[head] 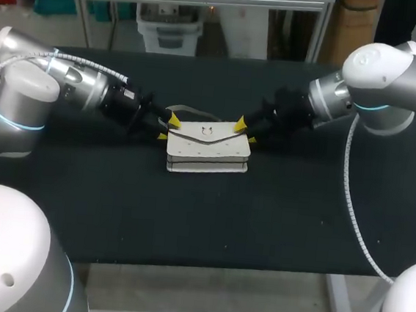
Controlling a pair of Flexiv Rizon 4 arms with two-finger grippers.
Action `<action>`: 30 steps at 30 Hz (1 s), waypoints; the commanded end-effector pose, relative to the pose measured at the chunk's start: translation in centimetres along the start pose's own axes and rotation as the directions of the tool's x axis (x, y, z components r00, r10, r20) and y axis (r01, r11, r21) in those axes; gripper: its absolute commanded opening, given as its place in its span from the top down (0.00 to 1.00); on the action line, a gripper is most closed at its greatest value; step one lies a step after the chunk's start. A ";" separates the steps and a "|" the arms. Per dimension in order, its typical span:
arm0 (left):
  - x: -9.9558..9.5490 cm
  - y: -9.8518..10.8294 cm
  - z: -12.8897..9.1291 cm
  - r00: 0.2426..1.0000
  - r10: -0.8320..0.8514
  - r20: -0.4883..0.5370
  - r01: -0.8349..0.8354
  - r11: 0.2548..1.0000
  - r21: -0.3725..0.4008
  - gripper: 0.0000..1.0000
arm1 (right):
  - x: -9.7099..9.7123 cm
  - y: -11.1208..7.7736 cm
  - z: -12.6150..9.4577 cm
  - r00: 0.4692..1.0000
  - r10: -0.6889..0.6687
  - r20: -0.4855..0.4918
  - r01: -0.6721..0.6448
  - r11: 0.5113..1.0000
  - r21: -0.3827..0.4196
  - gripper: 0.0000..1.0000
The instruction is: Pick up the bag, open it, inspect its contents, close it, and place it on the opposite side
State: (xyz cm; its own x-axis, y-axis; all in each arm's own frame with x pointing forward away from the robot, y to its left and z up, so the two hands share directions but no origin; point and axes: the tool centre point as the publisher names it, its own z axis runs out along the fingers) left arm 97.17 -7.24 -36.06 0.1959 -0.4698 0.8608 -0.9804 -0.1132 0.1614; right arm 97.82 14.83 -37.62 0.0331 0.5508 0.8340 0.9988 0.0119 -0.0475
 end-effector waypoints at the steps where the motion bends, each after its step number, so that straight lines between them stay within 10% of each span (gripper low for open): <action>1: 0.3 0.7 -0.7 1.000 -0.005 0.006 0.005 1.000 0.017 0.00 | 0.5 -0.6 -1.2 1.000 -0.008 0.009 0.008 1.000 -0.009 0.00; 30: 1.3 2.1 -3.8 0.984 -0.065 0.164 0.050 0.995 0.091 0.00 | 2.0 -2.0 -5.0 0.991 -0.076 0.112 0.076 0.997 0.003 0.00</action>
State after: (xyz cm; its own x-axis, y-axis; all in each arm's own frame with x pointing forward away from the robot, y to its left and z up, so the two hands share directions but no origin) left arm 95.66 -4.71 -33.24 0.2557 -0.5897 0.7661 -0.9647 -0.2078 0.1620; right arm 96.36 12.01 -33.68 -0.0482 0.6297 0.7753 0.9982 0.0579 0.0151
